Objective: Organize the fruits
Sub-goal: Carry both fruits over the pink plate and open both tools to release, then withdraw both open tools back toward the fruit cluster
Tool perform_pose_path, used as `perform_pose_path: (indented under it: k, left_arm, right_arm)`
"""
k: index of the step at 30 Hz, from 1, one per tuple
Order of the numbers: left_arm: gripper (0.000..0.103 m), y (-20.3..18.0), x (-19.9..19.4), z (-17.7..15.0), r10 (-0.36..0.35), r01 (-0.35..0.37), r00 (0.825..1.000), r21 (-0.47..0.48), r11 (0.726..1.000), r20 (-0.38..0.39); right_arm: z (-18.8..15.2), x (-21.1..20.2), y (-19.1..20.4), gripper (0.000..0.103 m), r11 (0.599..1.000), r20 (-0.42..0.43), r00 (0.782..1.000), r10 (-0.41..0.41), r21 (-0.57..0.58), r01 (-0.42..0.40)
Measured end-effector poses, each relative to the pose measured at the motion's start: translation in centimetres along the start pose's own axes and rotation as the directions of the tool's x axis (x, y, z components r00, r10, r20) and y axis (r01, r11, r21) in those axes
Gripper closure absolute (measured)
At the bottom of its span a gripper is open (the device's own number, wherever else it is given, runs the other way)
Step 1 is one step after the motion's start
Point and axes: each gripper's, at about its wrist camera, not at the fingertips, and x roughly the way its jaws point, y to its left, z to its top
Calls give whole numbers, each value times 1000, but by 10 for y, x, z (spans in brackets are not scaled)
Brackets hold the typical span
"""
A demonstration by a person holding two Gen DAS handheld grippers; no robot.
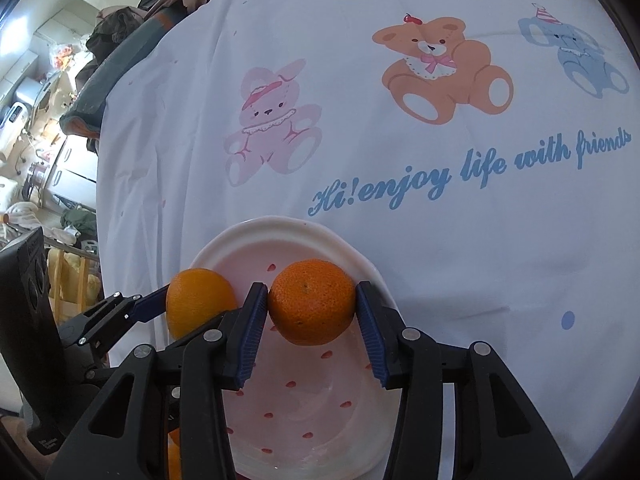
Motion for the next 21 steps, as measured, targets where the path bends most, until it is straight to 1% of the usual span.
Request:
perform_pose_path:
  k: [2,3,4,5,6,7,10,14,21]
  left_arm:
    - [46,0,0,0,0,0,1000,3,1000,-4]
    - [41,0,0,0,-7,7,1000,4,1000,-3]
    - [36,0,0,1,-7,7,1000,3,1000,-3]
    - [25,0,0,1,-8,8,1000,0,1000,-2]
    - [18,0,-1,1,-11,11,1000,1,1000,-3]
    - [17,0,0,1,-12,12,1000,4,1000,-7]
    - [17,-1,-3,0,-22,22,1000,10,1000,-8]
    - [17,2,-12,1,-32,32,999,3,999,9]
    - [17,7,-30,1,-29,29,999,-10,1000,42]
  right_arm:
    - [1,-2,0,54,1000,9,1000,0,5,0]
    - [1,-5,-1,52,1000,21,1000,3,10,-3]
    - [2,-7,-2,48,1000,28,1000,6,15,-6]
    - [3,-9,-3,45,999,37,999,20,24,-21]
    - [4,-11,-3,37,999,47,998,31,36,-33]
    - [5,-13,-3,32,999,57,998,30,37,-32]
    - [7,-17,0,31,999,77,997,22,23,-24]
    - [8,-24,0,31,999,95,995,25,27,-28]
    - [4,-37,6,31,999,127,991,28,31,-32]
